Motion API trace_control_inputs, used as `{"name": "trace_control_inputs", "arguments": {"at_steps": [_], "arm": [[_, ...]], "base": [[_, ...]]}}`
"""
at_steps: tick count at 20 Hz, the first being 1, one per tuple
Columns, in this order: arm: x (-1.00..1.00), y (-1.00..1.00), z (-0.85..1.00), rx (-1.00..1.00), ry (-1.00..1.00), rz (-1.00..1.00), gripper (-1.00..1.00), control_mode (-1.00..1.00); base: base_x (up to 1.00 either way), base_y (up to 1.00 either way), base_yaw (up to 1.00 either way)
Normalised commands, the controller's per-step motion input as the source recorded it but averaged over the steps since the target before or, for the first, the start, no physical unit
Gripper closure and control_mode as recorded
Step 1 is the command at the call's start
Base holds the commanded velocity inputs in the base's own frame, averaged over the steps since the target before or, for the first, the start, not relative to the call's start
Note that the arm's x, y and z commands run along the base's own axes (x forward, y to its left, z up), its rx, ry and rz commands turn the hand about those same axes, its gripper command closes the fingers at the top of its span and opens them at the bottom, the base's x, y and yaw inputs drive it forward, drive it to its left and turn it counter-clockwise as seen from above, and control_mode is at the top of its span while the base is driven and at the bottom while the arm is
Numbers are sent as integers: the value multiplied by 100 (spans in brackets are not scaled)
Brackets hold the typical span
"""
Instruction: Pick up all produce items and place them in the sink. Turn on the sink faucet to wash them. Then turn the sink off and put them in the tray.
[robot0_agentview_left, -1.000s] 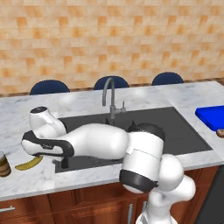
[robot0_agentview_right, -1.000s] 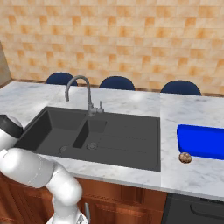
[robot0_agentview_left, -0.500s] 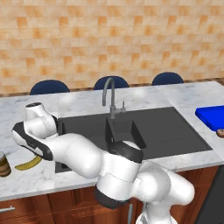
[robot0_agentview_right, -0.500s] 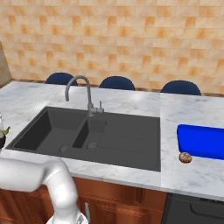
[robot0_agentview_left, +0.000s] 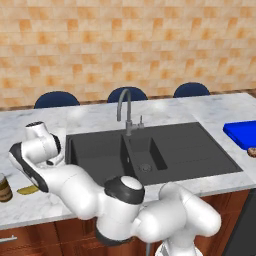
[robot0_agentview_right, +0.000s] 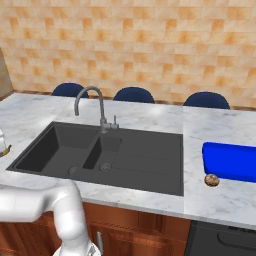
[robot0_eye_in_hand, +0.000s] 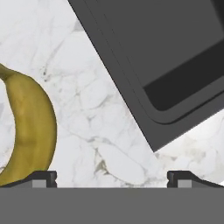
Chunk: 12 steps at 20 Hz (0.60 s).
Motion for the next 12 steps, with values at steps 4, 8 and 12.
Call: {"name": "trace_control_inputs", "arguments": {"at_steps": [4, 8, 12], "arm": [[9, 9, -19, 0, -5, 0, -100, -100], [22, 14, -10, 0, -6, 0, -100, -100], [24, 14, -16, 0, -4, 0, -100, -100]], "base": [[0, 0, 0], [0, 0, 0], [0, 0, 0]]}}
